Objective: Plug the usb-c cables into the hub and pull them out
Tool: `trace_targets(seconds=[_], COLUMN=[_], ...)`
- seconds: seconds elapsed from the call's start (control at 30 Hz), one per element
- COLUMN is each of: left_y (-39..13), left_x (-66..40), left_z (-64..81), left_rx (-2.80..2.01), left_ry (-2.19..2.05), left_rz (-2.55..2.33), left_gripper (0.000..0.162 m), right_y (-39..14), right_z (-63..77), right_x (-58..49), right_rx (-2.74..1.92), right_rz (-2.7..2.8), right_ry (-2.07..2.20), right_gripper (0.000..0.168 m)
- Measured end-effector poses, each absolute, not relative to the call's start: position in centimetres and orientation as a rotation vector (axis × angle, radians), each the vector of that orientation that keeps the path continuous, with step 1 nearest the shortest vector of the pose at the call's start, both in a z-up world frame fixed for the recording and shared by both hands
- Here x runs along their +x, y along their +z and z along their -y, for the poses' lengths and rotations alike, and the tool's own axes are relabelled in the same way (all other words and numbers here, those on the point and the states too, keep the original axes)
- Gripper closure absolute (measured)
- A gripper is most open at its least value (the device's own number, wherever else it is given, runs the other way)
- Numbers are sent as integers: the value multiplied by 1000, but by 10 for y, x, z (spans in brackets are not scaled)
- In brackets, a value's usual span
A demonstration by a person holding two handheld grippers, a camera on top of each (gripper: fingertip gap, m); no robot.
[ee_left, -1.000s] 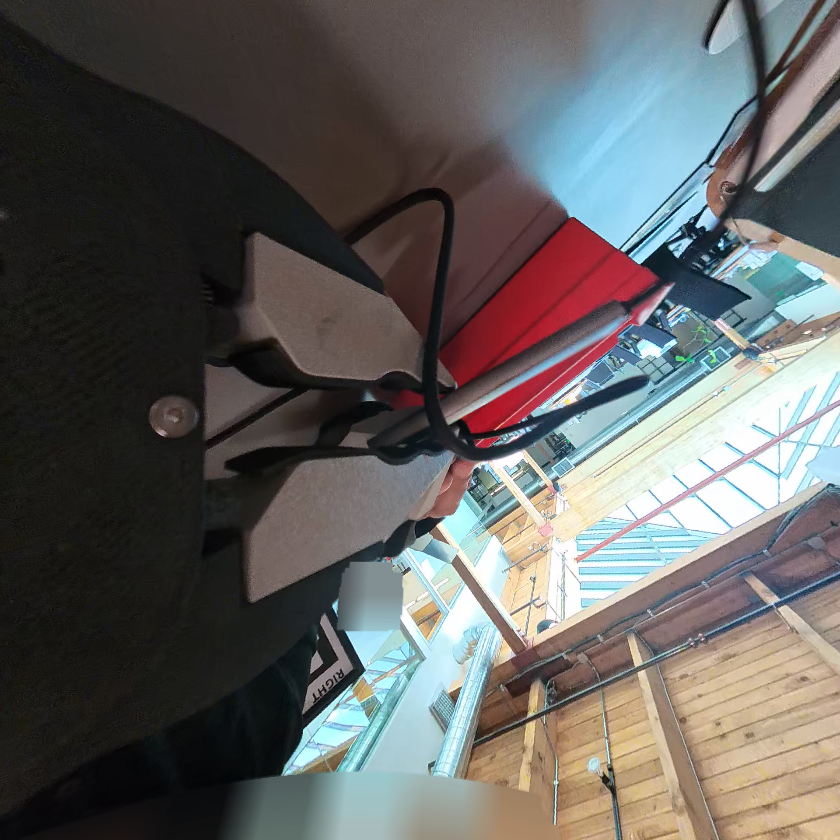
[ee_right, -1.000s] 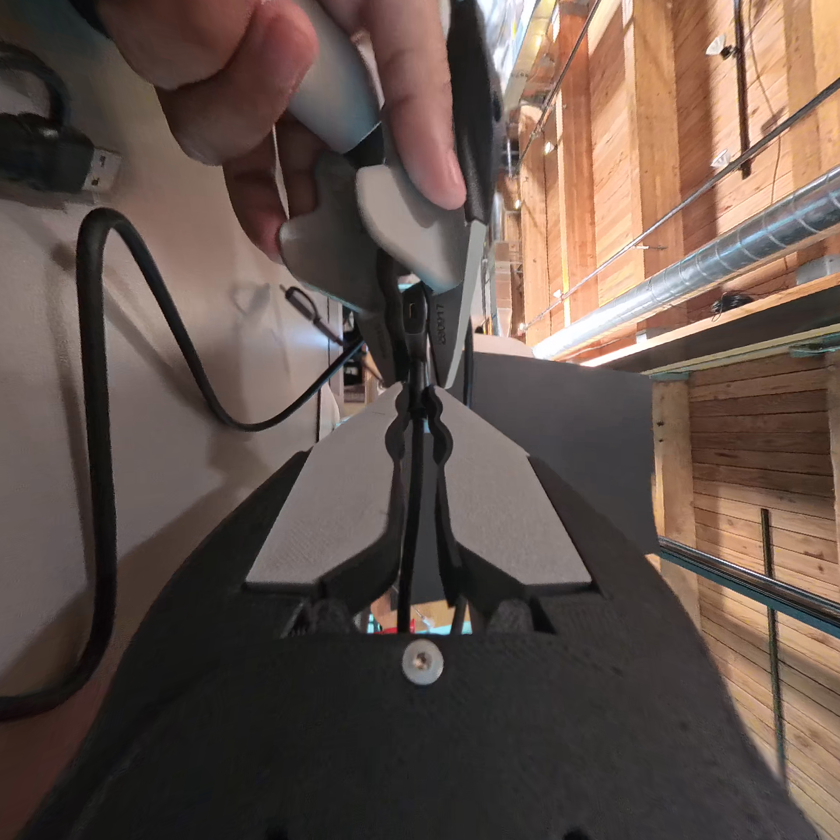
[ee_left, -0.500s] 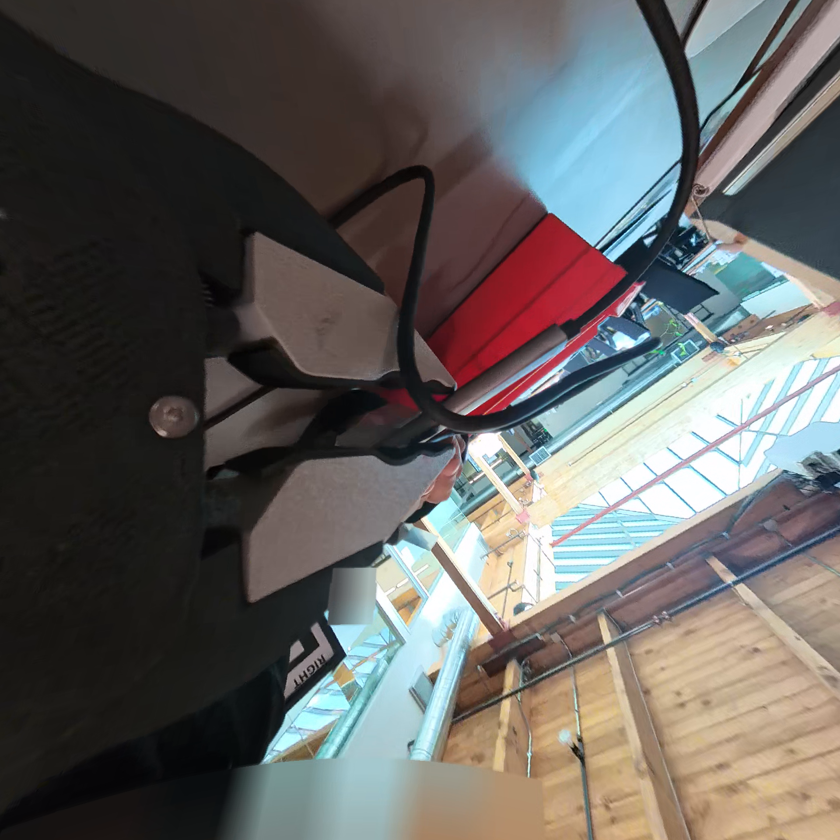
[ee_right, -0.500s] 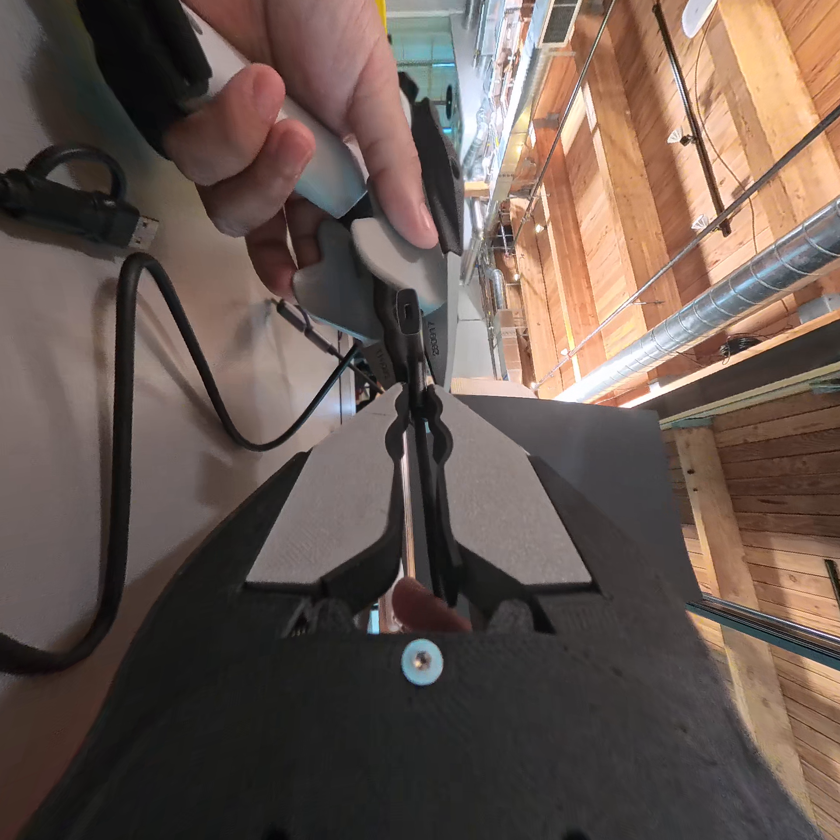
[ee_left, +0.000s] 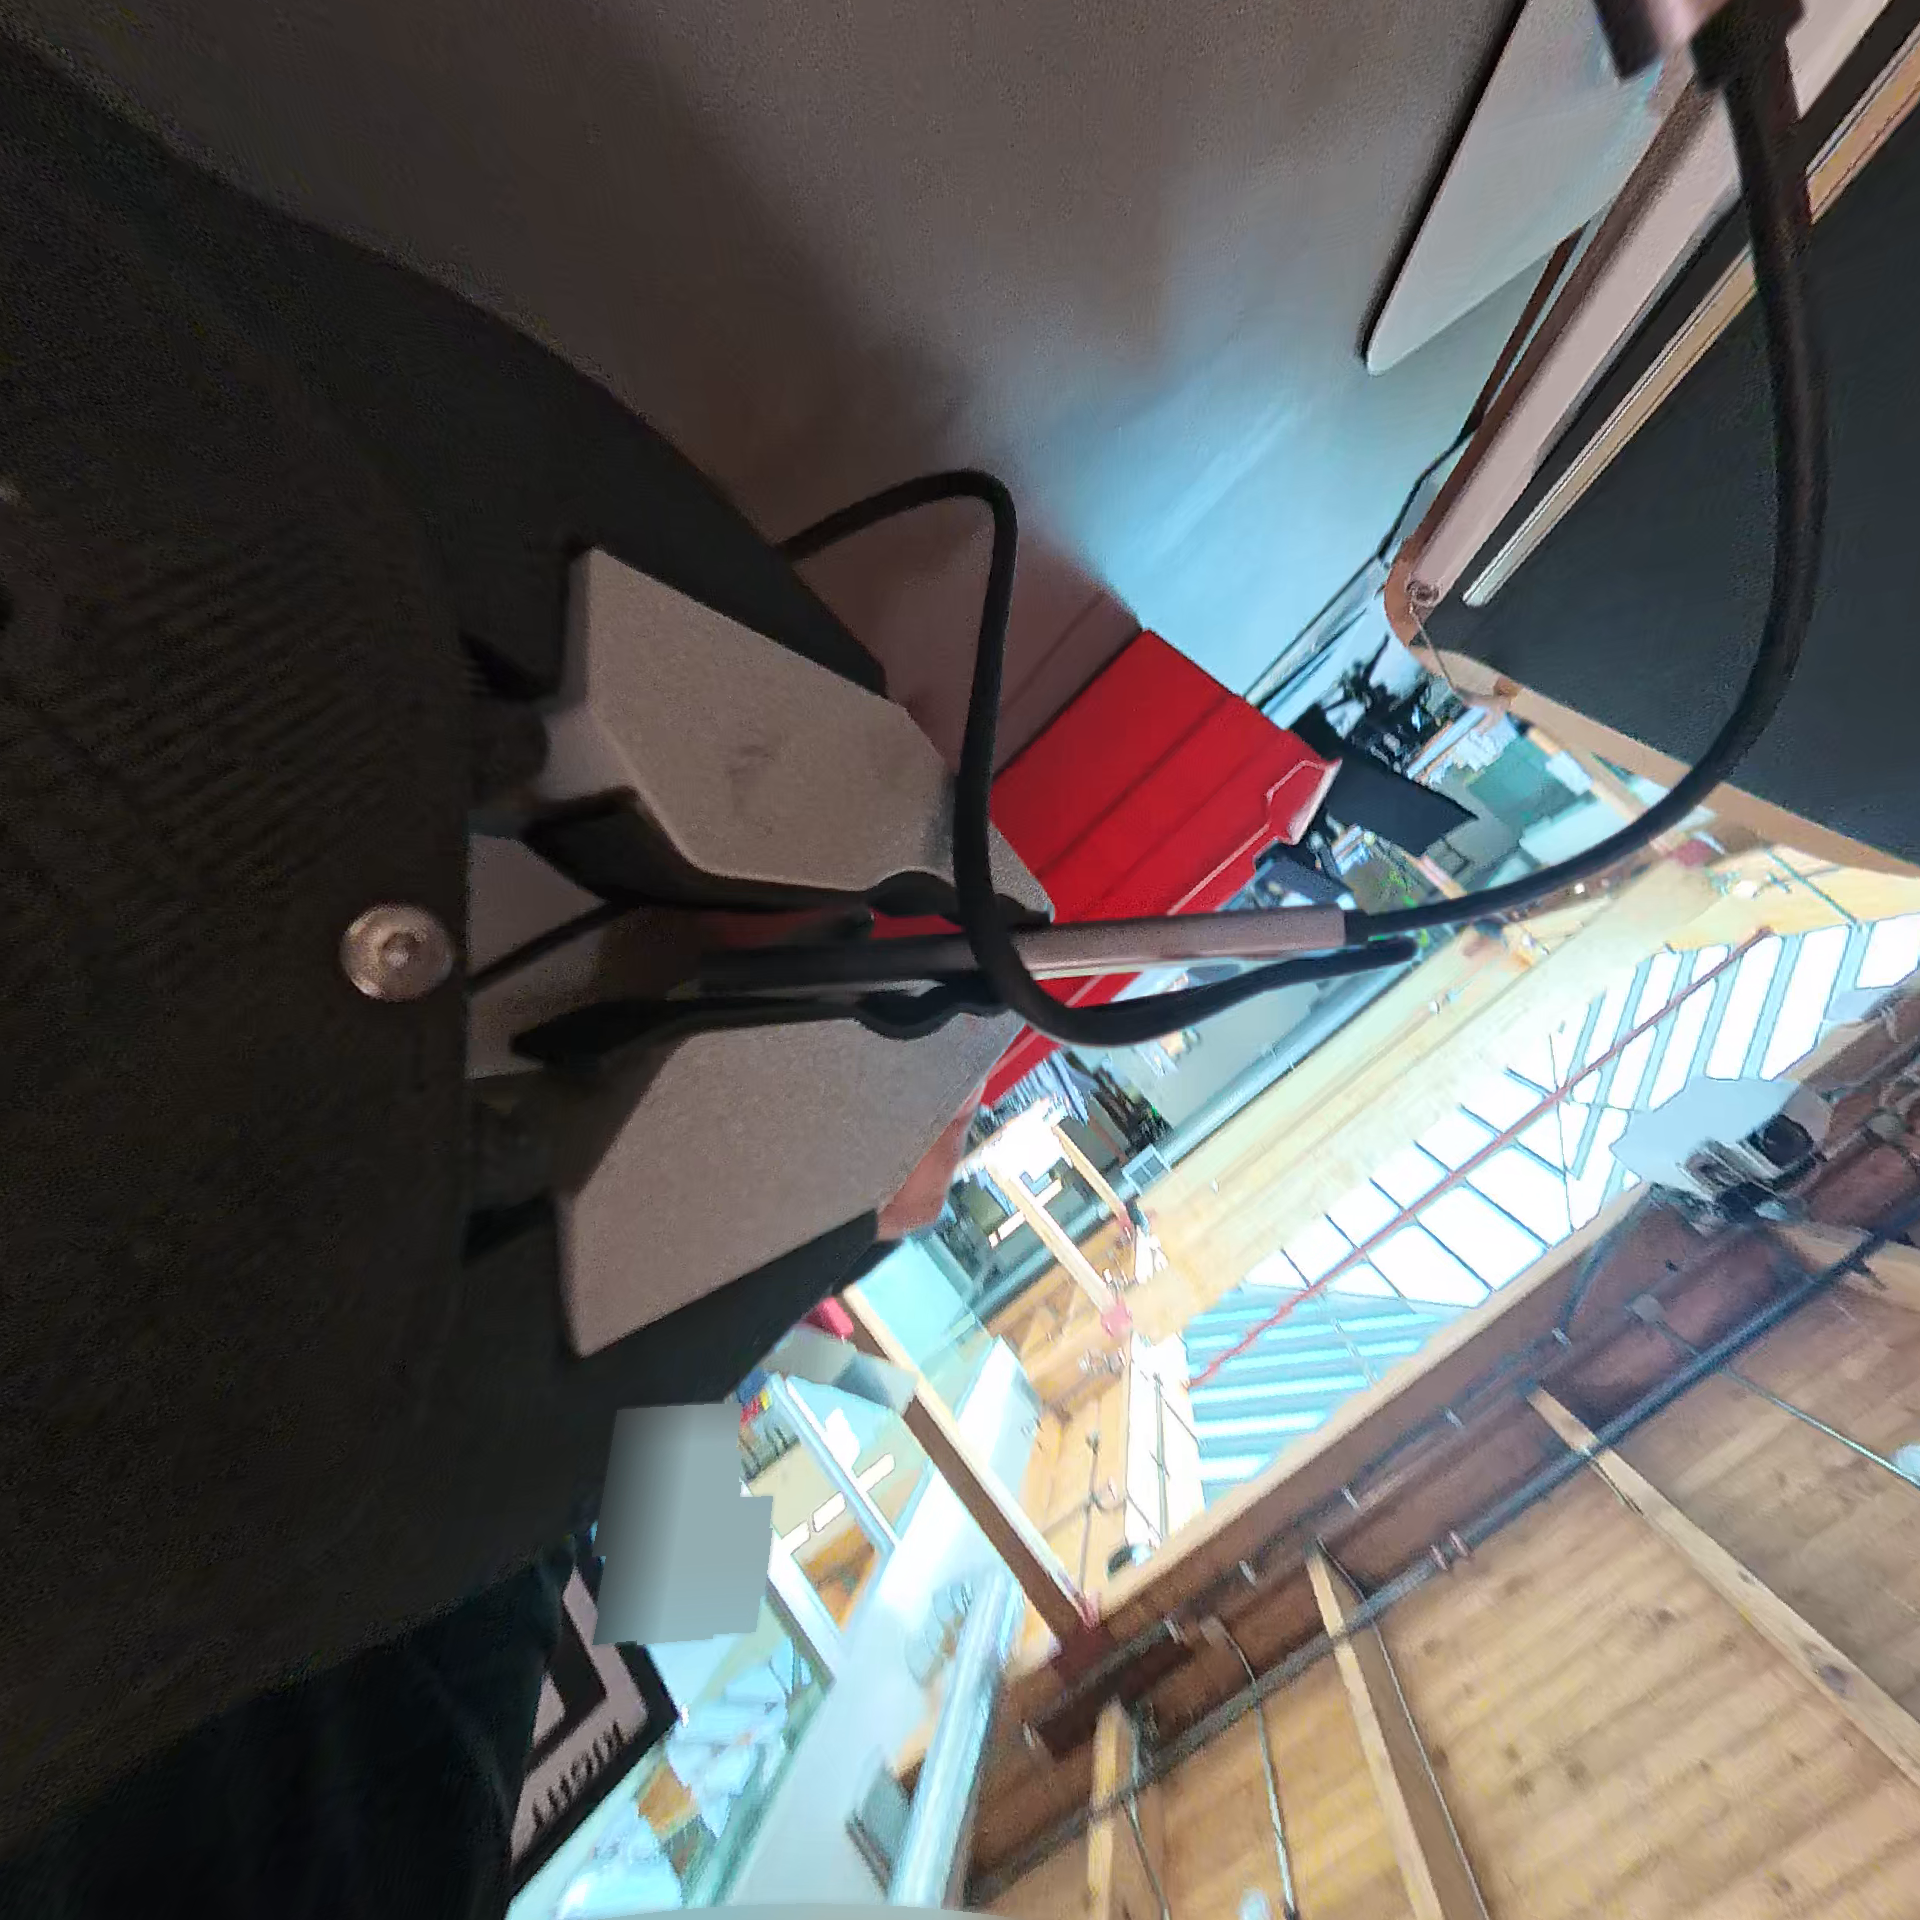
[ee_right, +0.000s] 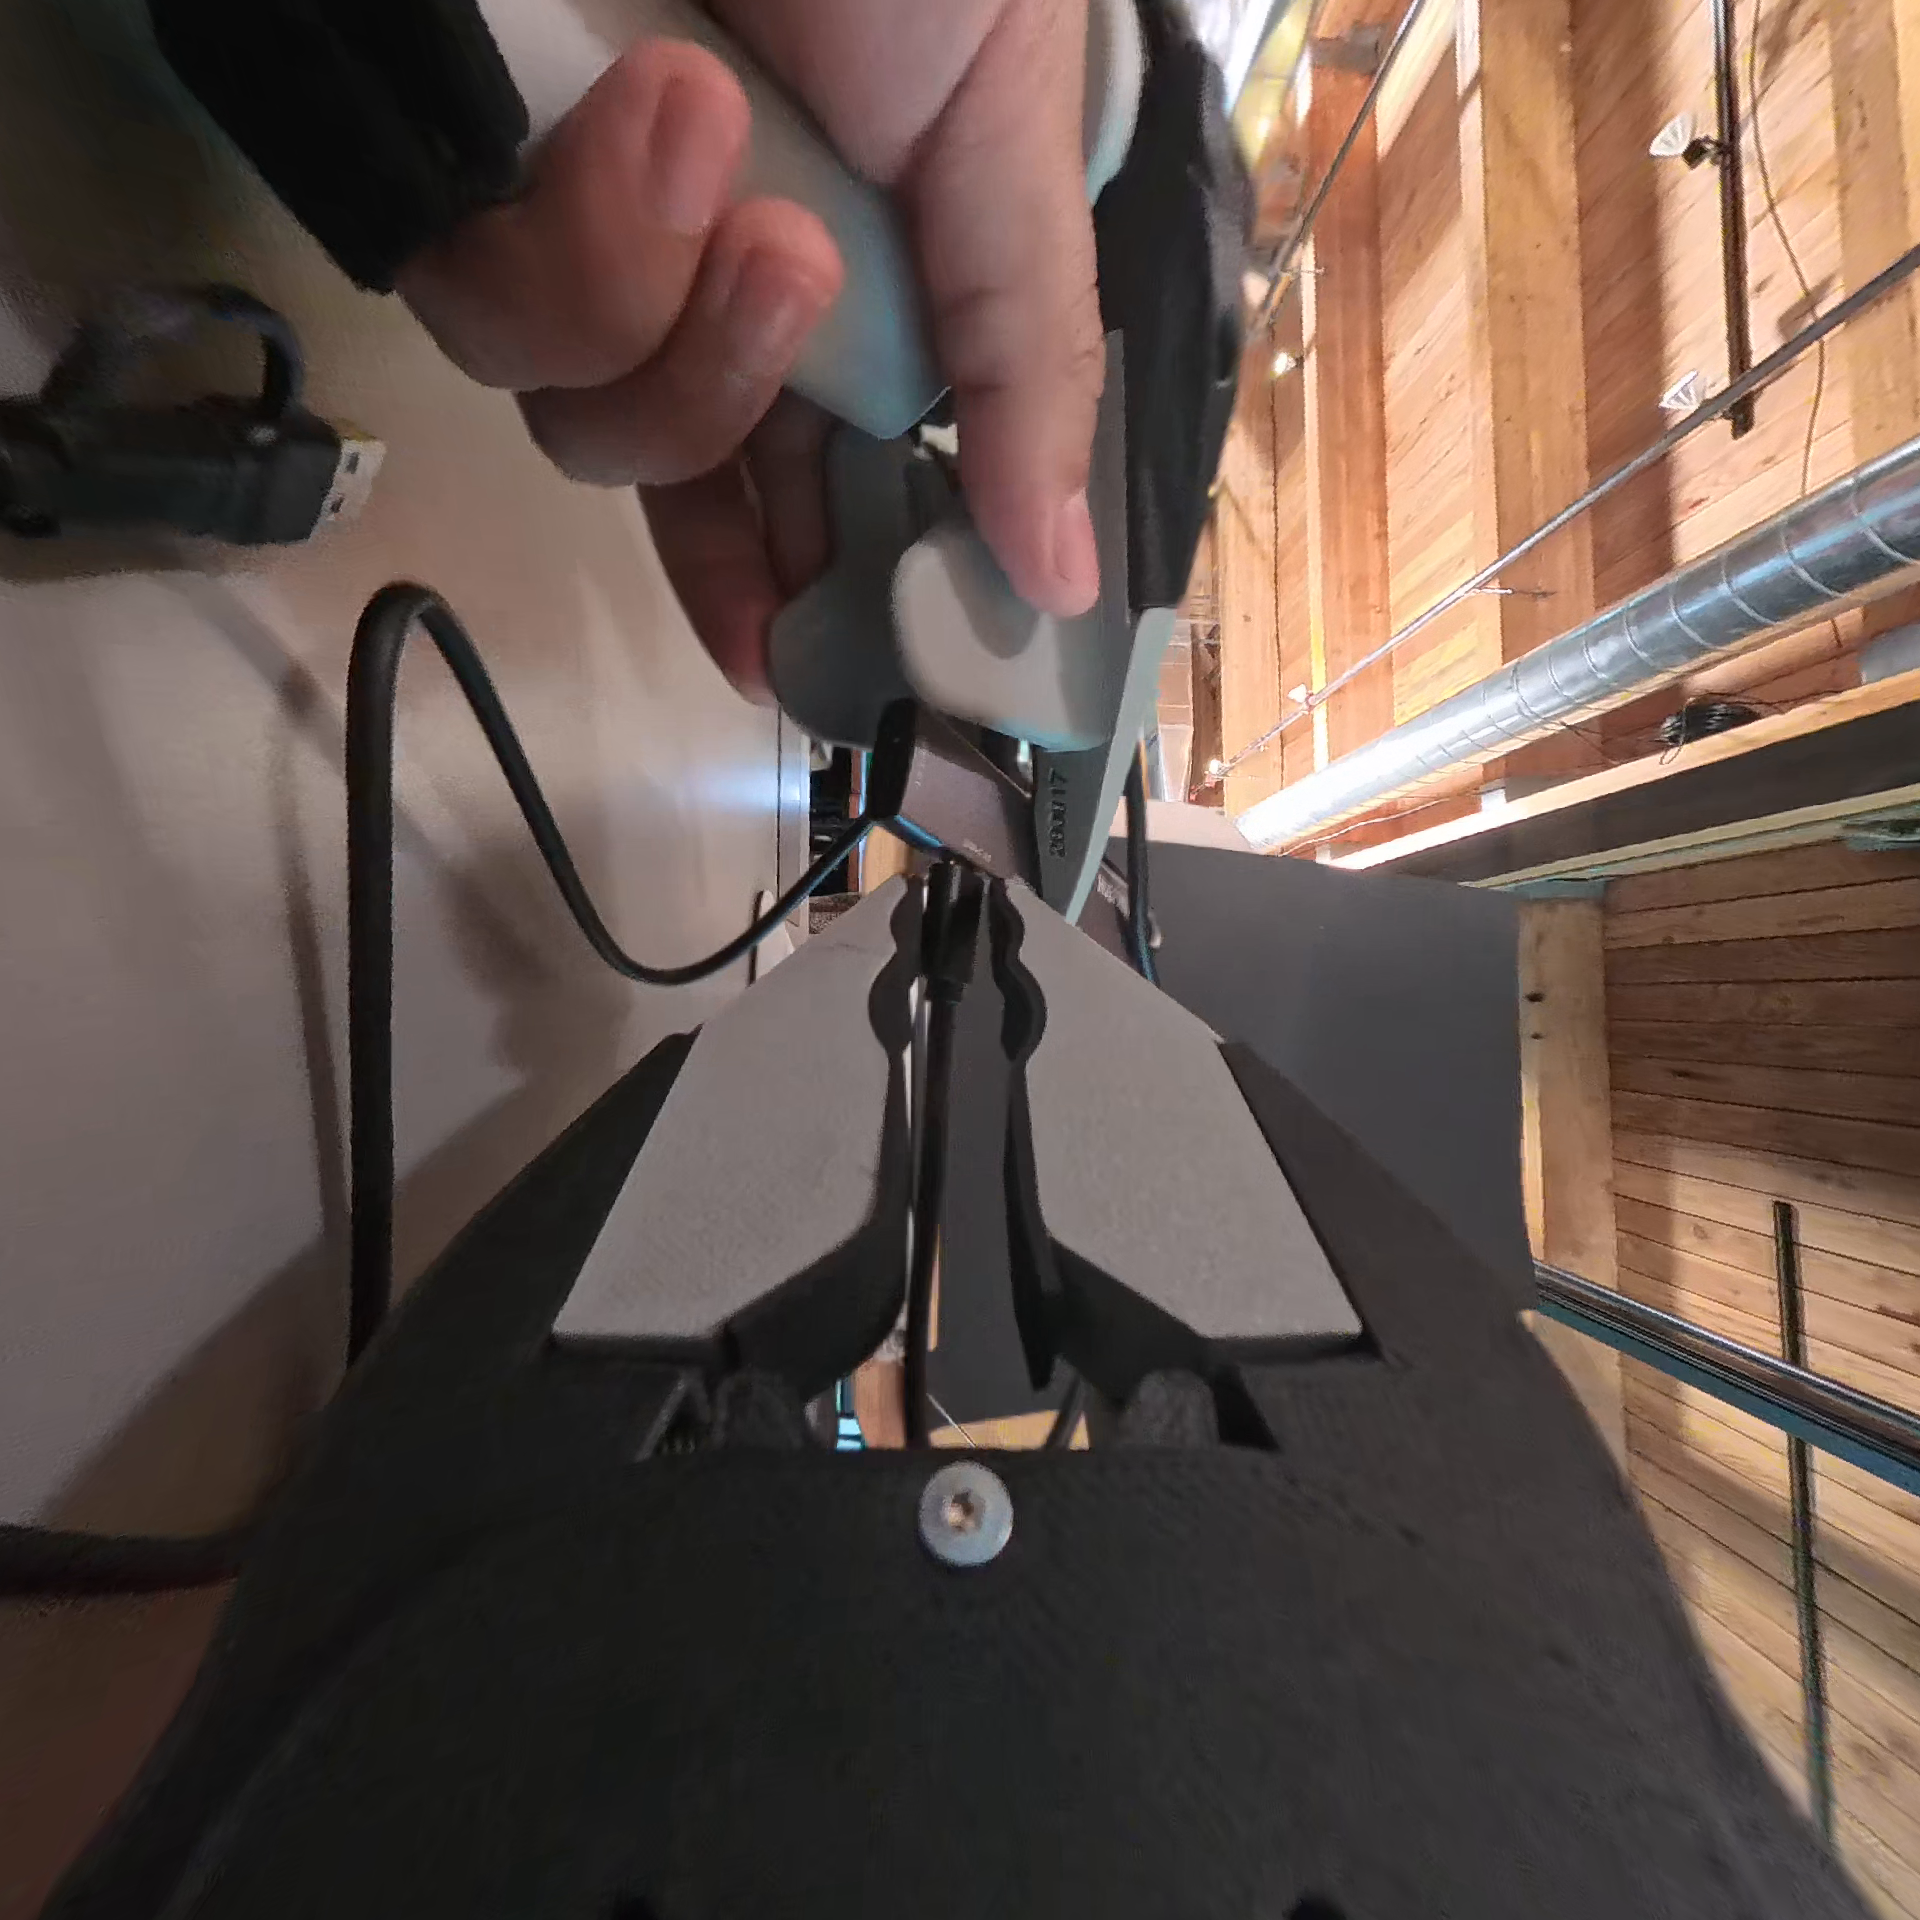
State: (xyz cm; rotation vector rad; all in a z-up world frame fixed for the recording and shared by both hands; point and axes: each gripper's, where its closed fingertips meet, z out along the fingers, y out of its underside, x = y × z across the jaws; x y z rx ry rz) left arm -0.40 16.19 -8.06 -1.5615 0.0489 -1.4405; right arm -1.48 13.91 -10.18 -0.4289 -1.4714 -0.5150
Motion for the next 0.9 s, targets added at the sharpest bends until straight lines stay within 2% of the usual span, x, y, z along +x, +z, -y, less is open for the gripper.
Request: trace_targets(seconds=[0.1,0.57,0.67,0.77,0.87,0.9], left_y=[-75,-90,-99,-89,-79,-78], left_x=[-6,-27,-27,-29,-40,-41], left_z=[-161,-165,-168,-169,-170,-171], left_rx=[-1507,-1609,-1643,-1567,-1503,-1494], left_ry=[-1536,-1348,-1326,-1384,-1386,-1385], left_rz=[0,-31,-37,-21,-4,0], left_gripper=[154,154,155,155,155,155], right_y=[-96,-107,-118,-107,-83,-84], right_z=[-134,-160,-161,-157,-154,-149], right_x=[-20,-25,-26,-20,-4,-2], right_rx=[-379,-549,-705,-942,-1066,-1115], right_rz=[1465,1519,1581,1520,1395,1402], right_ry=[-507,-384,-165,156,448,566], right_gripper=[162,160,159,154,156,162])
